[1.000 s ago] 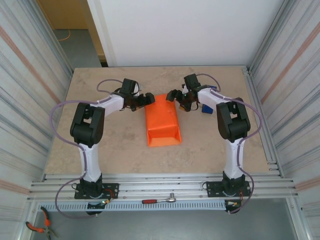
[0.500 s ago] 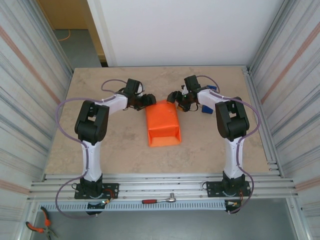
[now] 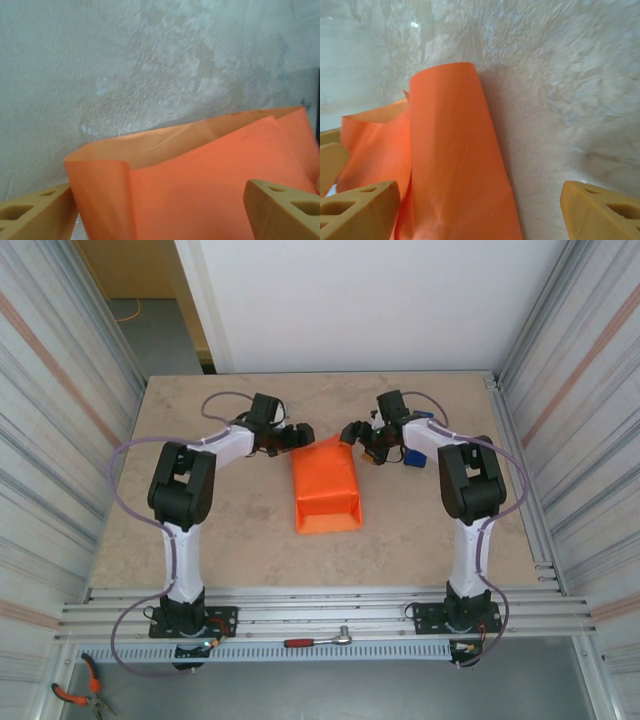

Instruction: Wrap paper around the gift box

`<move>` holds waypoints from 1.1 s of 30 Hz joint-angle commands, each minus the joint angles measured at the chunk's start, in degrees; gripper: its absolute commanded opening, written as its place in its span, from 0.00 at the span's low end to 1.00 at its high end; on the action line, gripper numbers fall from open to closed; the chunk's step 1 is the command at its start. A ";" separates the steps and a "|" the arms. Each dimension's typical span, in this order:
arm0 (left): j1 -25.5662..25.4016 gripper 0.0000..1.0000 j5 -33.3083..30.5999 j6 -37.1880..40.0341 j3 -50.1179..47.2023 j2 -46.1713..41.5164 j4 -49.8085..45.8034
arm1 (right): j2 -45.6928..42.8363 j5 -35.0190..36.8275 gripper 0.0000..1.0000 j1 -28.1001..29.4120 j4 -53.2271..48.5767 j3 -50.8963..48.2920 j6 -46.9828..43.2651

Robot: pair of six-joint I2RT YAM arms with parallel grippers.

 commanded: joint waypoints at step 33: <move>-30.30 0.94 -40.59 42.40 -27.54 -36.11 -7.48 | -36.78 22.05 0.93 19.59 0.93 -38.76 1.37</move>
